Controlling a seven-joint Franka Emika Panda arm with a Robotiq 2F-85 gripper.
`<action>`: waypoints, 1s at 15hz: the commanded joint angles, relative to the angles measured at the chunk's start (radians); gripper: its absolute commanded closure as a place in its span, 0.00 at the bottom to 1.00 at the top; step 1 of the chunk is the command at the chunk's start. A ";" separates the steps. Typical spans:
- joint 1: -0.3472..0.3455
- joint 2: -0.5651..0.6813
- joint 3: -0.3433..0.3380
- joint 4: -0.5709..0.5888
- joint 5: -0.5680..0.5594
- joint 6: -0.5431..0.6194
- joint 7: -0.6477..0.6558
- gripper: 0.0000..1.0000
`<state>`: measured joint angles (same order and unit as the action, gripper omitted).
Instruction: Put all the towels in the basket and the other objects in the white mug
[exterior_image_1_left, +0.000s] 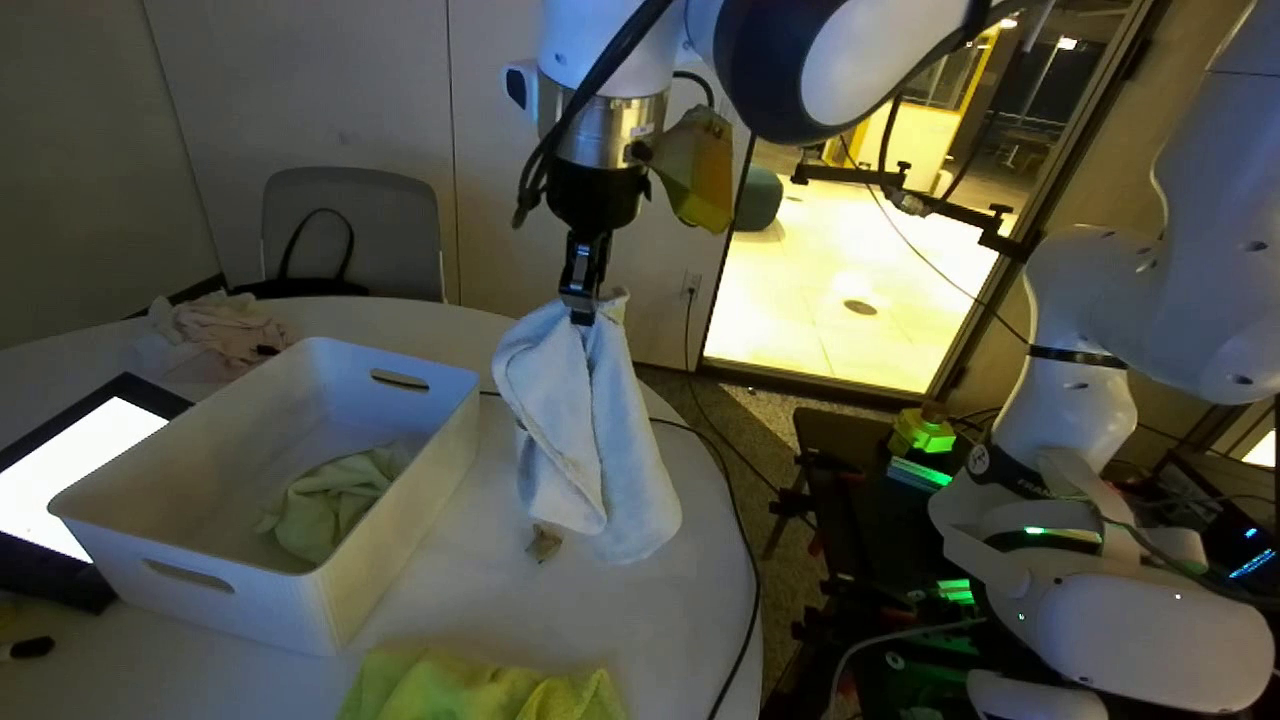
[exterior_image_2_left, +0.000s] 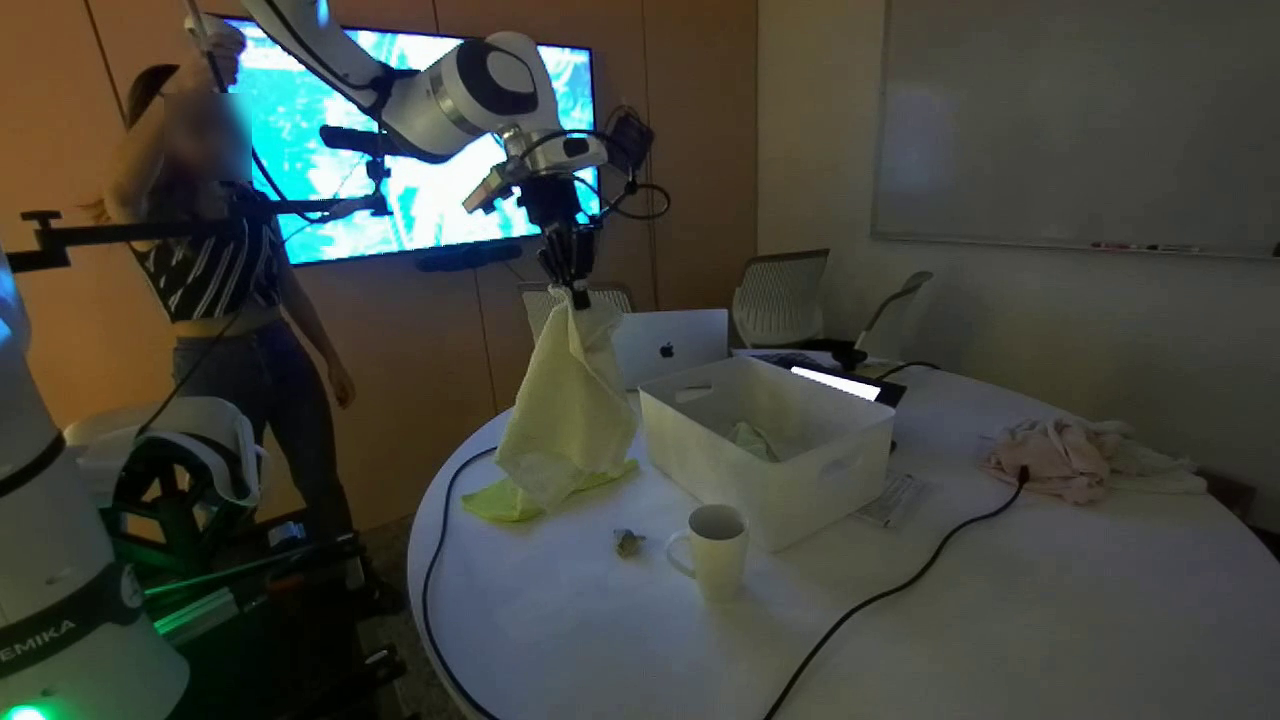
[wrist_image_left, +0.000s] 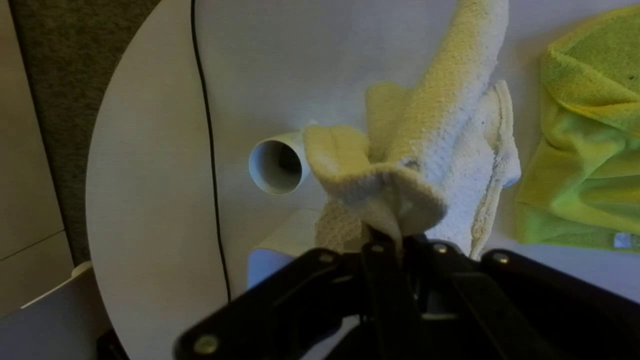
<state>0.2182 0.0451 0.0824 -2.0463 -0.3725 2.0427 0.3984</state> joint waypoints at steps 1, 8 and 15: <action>-0.033 0.087 0.010 0.142 -0.030 -0.046 -0.004 0.98; -0.016 0.294 -0.008 0.479 -0.021 -0.140 0.000 0.98; 0.033 0.513 -0.050 0.831 -0.016 -0.177 0.015 0.98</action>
<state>0.2189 0.4449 0.0629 -1.4130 -0.3845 1.9153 0.4015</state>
